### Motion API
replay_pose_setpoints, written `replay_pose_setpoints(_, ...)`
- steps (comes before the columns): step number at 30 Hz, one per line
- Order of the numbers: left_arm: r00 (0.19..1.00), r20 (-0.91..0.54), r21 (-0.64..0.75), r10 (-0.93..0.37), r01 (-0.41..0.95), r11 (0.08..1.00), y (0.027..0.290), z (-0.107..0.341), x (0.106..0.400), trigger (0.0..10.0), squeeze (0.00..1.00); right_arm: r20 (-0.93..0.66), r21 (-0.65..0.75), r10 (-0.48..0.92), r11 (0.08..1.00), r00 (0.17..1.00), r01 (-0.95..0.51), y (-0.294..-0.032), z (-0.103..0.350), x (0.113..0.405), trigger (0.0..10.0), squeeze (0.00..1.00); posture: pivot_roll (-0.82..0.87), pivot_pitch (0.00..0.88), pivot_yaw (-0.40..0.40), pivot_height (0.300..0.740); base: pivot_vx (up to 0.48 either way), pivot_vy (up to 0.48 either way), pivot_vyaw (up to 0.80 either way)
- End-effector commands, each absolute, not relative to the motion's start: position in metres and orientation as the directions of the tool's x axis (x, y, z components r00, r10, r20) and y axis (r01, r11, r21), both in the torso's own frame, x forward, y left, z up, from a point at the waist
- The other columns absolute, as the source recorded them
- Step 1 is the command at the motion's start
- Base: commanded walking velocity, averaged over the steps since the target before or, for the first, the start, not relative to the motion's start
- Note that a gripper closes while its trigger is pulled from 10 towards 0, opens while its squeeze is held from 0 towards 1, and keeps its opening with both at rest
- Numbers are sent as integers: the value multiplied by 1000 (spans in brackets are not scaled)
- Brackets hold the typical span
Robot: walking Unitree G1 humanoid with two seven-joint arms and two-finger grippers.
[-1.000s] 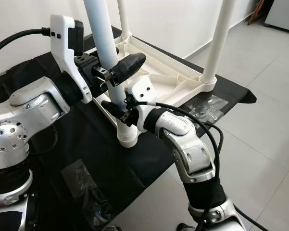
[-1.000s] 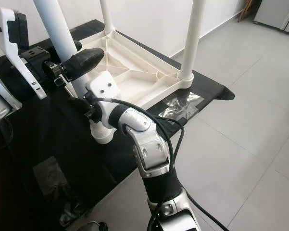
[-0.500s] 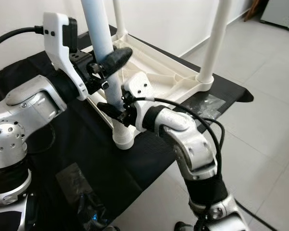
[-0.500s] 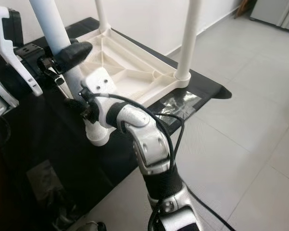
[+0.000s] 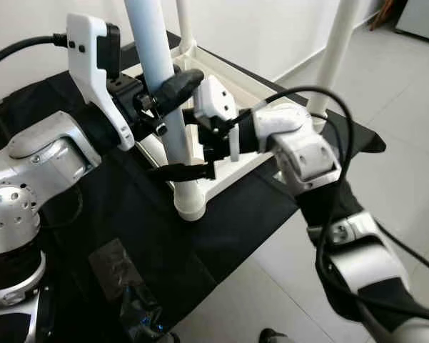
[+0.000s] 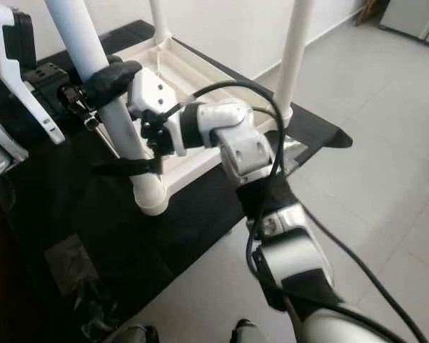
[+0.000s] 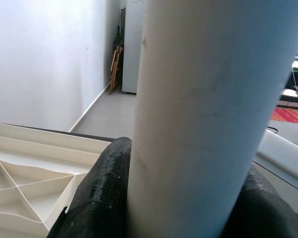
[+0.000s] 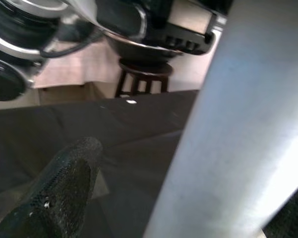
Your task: Building children table
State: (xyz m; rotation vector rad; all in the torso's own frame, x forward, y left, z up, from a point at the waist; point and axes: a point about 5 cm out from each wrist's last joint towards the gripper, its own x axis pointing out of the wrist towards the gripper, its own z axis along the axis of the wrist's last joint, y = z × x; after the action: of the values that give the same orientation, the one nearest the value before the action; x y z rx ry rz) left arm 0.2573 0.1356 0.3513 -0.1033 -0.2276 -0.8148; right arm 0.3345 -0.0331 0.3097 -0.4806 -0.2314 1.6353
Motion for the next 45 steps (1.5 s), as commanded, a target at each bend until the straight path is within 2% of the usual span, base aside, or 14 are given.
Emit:
replay_pose_setpoints(1, 625, 221, -21, -749, 771, 637, 130, 346, 252, 0, 0, -204, -410, 972, -193, -117, -891, -28, 308, 333, 10000, 0, 118, 230, 35, 740, 0, 0, 0)
replay_pose_setpoints(6, 618, 217, -15, -756, 776, 630, 130, 345, 249, 0, 0, -239, -379, 954, -264, -181, -887, -29, 310, 337, 10000, 0, 128, 239, 30, 740, 0, 0, 0)
replay_pose_setpoints(7, 616, 216, -14, -758, 778, 628, 130, 345, 248, 0, 0, -246, -373, 948, -283, -200, -884, -30, 311, 339, 7882, 0, 129, 241, 29, 740, 0, 0, 0)
replay_pose_setpoints(8, 614, 215, -13, -760, 779, 626, 129, 345, 248, 0, 0, -247, -367, 944, -298, -217, -881, -30, 311, 340, 0, 0, 132, 246, 26, 740, 0, 0, 0)
replay_pose_setpoints(22, 598, 224, 1, -770, 790, 614, 126, 350, 242, 0, 0, -197, -331, 941, -328, -275, -885, -36, 301, 344, 0, 0, 126, 247, 35, 740, 0, 0, 0)
replay_pose_setpoints(23, 606, 224, 10, -764, 782, 623, 127, 351, 242, 3686, 0, -188, -328, 945, -316, -267, -890, -37, 299, 345, 0, 0, 125, 247, 36, 740, 0, 0, 0)
replay_pose_setpoints(24, 619, 230, 9, -751, 770, 638, 128, 351, 243, 10000, 133, -179, -325, 950, -304, -257, -896, -38, 297, 346, 0, 0, 119, 244, 41, 740, 0, 0, 0)
replay_pose_setpoints(25, 626, 228, 7, -746, 765, 644, 129, 351, 244, 10000, 1000, -166, -323, 957, -282, -239, -903, -39, 295, 346, 0, 0, 116, 243, 42, 740, 0, 0, 0)
replay_pose_setpoints(32, 647, 231, -26, -727, 751, 660, 132, 349, 252, 10000, 1000, -166, -329, 978, -173, -123, -928, -39, 286, 350, 0, 0, 109, 241, 41, 740, 0, 0, 0)
replay_pose_setpoints(33, 645, 226, -30, -730, 754, 656, 133, 348, 253, 10000, 0, -145, -301, 989, -59, -16, -952, -33, 282, 351, 0, 0, 106, 243, 32, 740, 0, 0, 0)
replay_pose_setpoints(34, 645, 226, -30, -730, 754, 656, 133, 348, 253, 10000, 0, -145, -301, 989, -59, -16, -952, -33, 282, 351, 0, 0, 106, 243, 32, 740, 0, 0, 0)
replay_pose_setpoints(36, 642, 225, -35, -732, 757, 653, 134, 348, 252, 10000, 0, -162, -142, 915, 349, 369, -926, -18, 255, 349, 0, 0, 109, 244, 25, 740, 0, 0, 0)
replay_pose_setpoints(39, 646, 223, -44, -730, 755, 654, 136, 348, 254, 10000, 0, -183, -131, 821, 525, 541, -841, -9, 226, 316, 0, 0, 95, 252, 40, 740, 0, 0, 0)
replay_pose_setpoints(45, 637, 211, -51, -742, 765, 642, 132, 343, 255, 10000, 0, -134, -131, 777, 601, 615, -789, -3, 220, 303, 0, 0, 73, 218, 50, 740, 0, 0, 0)
